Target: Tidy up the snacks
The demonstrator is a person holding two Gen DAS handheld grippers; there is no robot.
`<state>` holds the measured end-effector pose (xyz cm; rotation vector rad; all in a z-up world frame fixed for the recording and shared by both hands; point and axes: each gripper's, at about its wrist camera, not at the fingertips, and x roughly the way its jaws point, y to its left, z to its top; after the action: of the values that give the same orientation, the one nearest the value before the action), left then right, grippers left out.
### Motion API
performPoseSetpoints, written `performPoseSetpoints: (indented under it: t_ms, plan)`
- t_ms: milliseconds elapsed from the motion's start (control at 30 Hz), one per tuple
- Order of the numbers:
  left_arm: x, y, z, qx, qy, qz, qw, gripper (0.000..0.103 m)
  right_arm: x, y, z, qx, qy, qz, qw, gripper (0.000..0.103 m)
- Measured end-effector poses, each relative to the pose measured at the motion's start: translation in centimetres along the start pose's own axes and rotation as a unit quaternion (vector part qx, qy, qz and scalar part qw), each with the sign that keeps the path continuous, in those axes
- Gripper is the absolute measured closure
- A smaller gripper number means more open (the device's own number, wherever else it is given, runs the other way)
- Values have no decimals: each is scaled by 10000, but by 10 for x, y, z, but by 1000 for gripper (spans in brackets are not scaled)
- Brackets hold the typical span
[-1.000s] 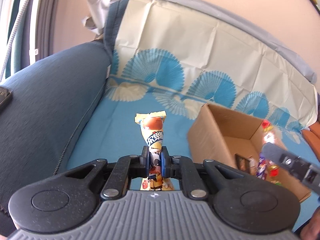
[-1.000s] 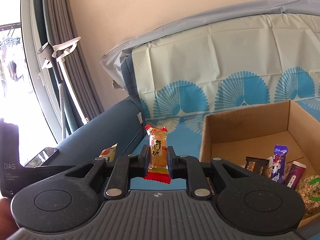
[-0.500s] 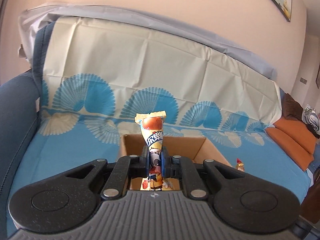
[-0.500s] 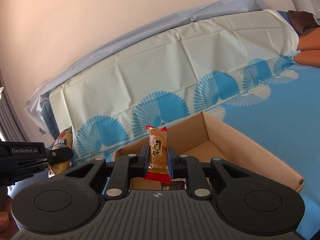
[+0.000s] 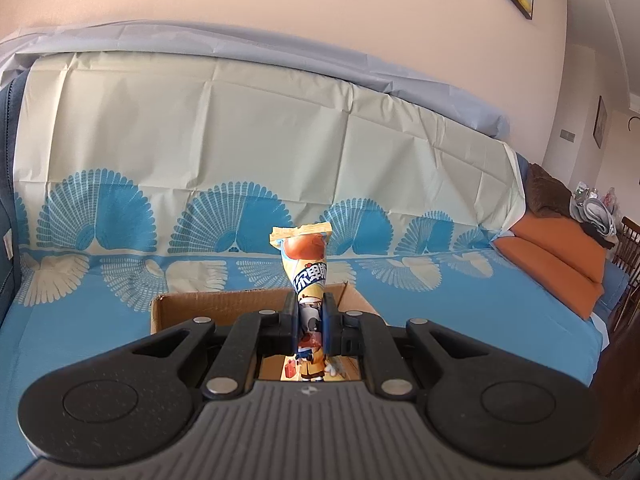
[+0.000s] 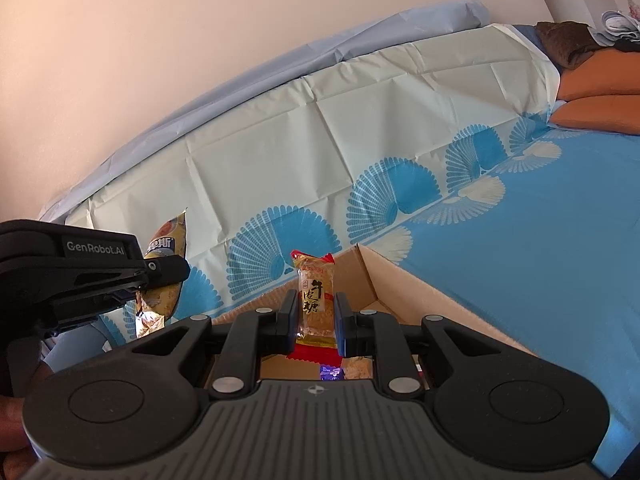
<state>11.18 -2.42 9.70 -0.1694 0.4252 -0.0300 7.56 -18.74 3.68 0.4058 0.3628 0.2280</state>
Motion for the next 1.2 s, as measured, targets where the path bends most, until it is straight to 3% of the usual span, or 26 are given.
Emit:
performPoseSetpoints:
  t_ms: [133,167,200,267,300,367,433,500,600,733,1033,1200]
  plan:
    - [-1,-5,-2,167,44,29,9998,91,4,2,-2,-50,80,49,9999,81]
    - [-1,-4,-4,179,107,20,9998,91,5,2,-3,-78,149,46,9998,76]
    - [0,-2,-5,157,206,-21,9997,89,7,3,-3,-94,216,29,9997,56]
    - [-2,4,-9,75,367,-137,9992,87,7,4,-4,-96,215,-56,9997,35]
    - [-5,8,-12,39,402,-131,9991,86,6,4,-4,-97,200,-96,9997,31]
    - [-17,15,-16,-68,401,-69,9991,78,6,4,-4,-99,205,-154,9996,27]
    - [-34,23,-22,-236,334,-32,9992,60,5,4,-5,-112,190,-212,9995,22]
    - [-54,29,-31,-348,267,-2,9990,55,3,4,-6,-157,188,-289,9993,16]
    - [-83,35,-48,-473,205,47,9987,43,-2,6,-8,-283,182,-346,9988,10]
    - [-115,39,-71,-556,162,176,9982,35,-16,9,-6,-511,227,-262,9981,4]
    - [-140,36,-83,-588,101,266,9979,33,-56,8,25,-1103,531,-100,9924,1]
    - [-139,35,-85,-789,302,162,9963,31,-74,-5,1,-1697,533,-191,9839,1]
